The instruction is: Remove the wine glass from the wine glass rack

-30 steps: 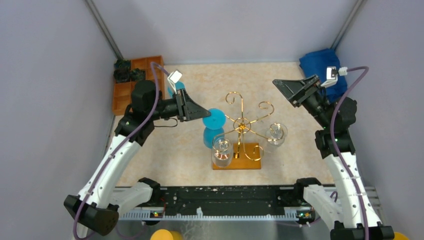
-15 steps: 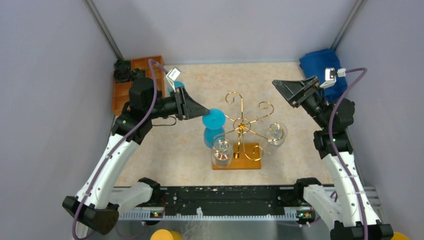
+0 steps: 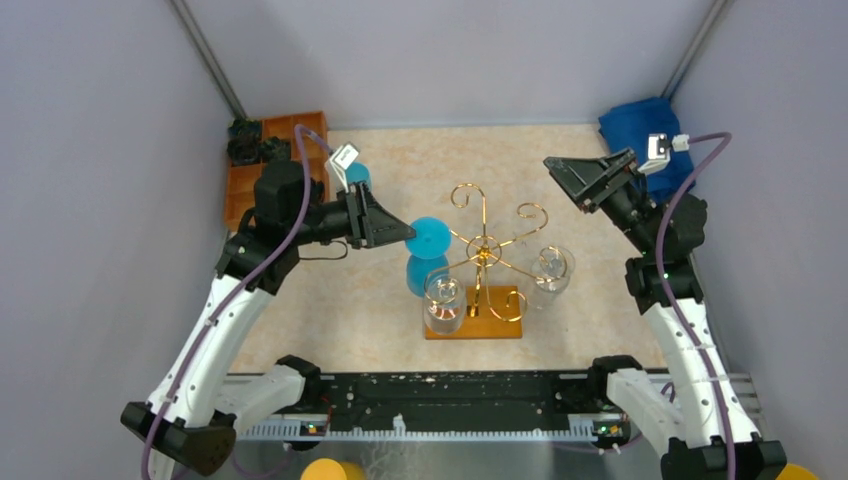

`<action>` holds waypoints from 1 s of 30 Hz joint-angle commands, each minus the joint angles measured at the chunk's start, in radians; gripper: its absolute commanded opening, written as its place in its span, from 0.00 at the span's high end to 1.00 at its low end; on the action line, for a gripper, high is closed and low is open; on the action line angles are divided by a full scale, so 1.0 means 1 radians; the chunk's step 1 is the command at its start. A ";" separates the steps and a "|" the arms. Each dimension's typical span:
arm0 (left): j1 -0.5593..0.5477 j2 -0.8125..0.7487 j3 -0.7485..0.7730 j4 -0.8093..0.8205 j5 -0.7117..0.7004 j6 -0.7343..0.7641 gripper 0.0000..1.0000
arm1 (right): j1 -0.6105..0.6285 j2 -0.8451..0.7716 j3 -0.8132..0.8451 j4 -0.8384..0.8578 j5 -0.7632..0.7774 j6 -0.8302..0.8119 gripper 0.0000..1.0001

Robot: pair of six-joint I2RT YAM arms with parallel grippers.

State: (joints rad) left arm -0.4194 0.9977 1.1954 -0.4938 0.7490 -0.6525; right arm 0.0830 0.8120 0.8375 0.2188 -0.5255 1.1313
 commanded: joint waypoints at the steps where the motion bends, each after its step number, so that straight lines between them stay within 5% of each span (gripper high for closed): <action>1: -0.005 -0.038 0.030 -0.049 0.013 0.024 0.59 | 0.001 0.005 -0.006 0.059 -0.009 0.012 0.18; 30: -0.004 -0.071 -0.082 0.097 0.106 -0.085 0.67 | 0.003 0.009 -0.031 0.090 -0.008 0.045 0.19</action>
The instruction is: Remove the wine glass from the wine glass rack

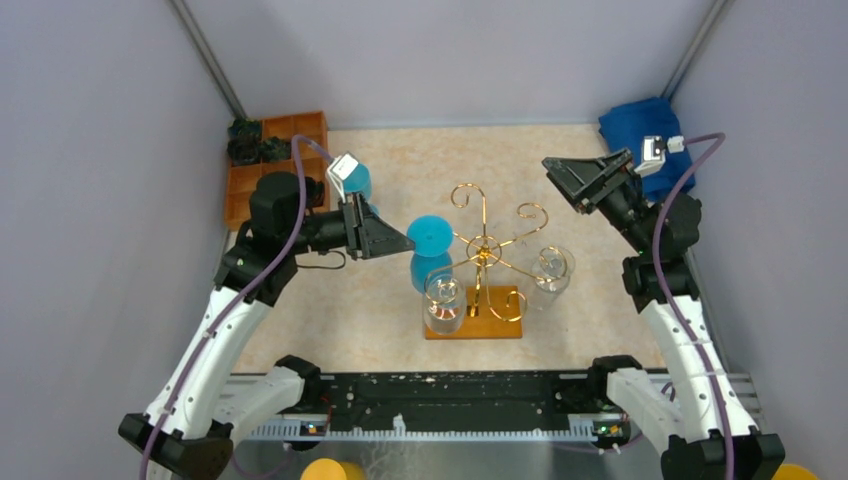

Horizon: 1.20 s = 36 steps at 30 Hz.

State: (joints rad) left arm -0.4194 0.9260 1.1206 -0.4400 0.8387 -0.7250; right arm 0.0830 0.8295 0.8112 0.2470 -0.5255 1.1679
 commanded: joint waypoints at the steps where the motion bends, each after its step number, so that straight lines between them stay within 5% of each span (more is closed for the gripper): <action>1: -0.005 0.001 -0.008 0.045 0.017 -0.015 0.67 | 0.003 -0.009 -0.006 0.063 -0.007 0.009 0.19; 24: -0.005 0.014 -0.027 0.051 0.017 -0.060 0.83 | 0.002 -0.013 -0.047 0.126 -0.013 0.059 0.19; 32: -0.005 0.030 -0.015 0.067 0.051 -0.157 1.00 | 0.003 -0.015 -0.074 0.150 -0.017 0.077 0.19; 36: -0.005 0.050 0.010 0.063 0.067 -0.211 1.00 | 0.002 -0.015 -0.082 0.159 -0.018 0.088 0.19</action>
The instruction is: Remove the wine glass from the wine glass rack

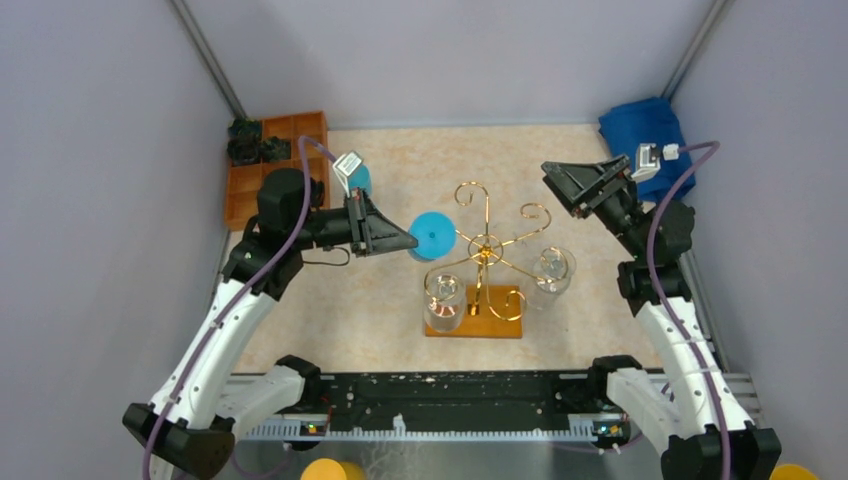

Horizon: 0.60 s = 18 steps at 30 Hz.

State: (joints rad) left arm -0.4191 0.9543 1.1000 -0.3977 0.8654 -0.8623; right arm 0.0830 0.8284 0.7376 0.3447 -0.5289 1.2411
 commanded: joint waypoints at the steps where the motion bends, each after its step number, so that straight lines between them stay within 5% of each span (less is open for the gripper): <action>1: -0.004 0.026 0.027 0.026 0.049 -0.090 1.00 | 0.003 -0.013 -0.009 0.062 -0.016 0.016 0.19; 12: 0.003 0.004 -0.098 0.208 0.131 -0.349 1.00 | 0.003 -0.011 -0.029 0.085 -0.025 0.040 0.19; 18: 0.024 0.013 -0.139 0.240 0.145 -0.370 1.00 | 0.003 -0.003 -0.023 0.083 -0.031 0.044 0.19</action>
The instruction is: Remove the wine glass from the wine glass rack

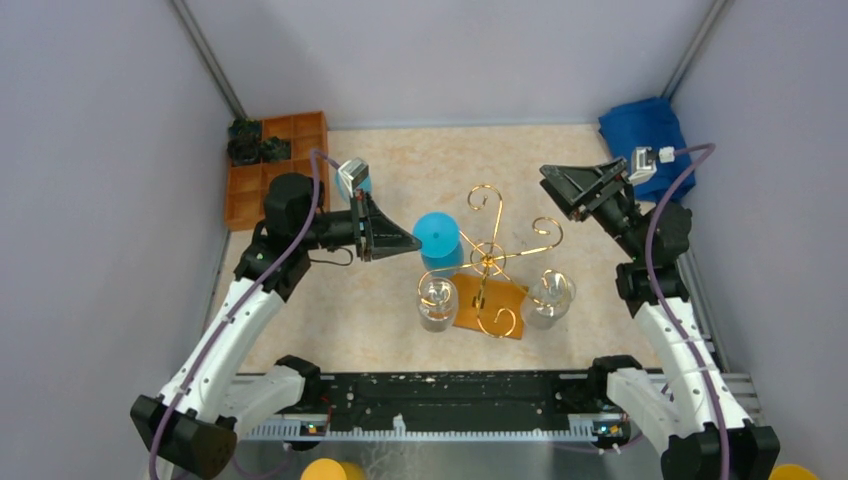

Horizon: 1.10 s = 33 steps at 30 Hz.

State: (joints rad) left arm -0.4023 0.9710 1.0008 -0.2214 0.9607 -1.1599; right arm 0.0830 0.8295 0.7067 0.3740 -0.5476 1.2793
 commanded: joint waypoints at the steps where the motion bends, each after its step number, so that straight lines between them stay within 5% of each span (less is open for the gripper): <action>1: 0.017 0.002 -0.049 0.089 0.063 -0.085 1.00 | 0.003 -0.003 0.009 0.053 -0.012 0.005 0.19; 12: 0.057 0.158 0.080 0.133 0.099 -0.077 1.00 | 0.003 0.105 0.080 0.075 -0.085 -0.008 0.19; 16: 0.057 0.202 0.125 0.128 0.094 -0.054 1.00 | 0.003 0.096 0.125 -0.036 -0.049 -0.103 0.18; 33: 0.057 0.238 0.155 0.182 0.106 -0.176 1.00 | 0.004 0.118 0.056 0.056 -0.067 -0.038 0.18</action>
State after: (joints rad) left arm -0.3462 1.1927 1.1042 -0.0483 1.0710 -1.3136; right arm 0.0834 0.9436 0.7723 0.3622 -0.6014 1.2316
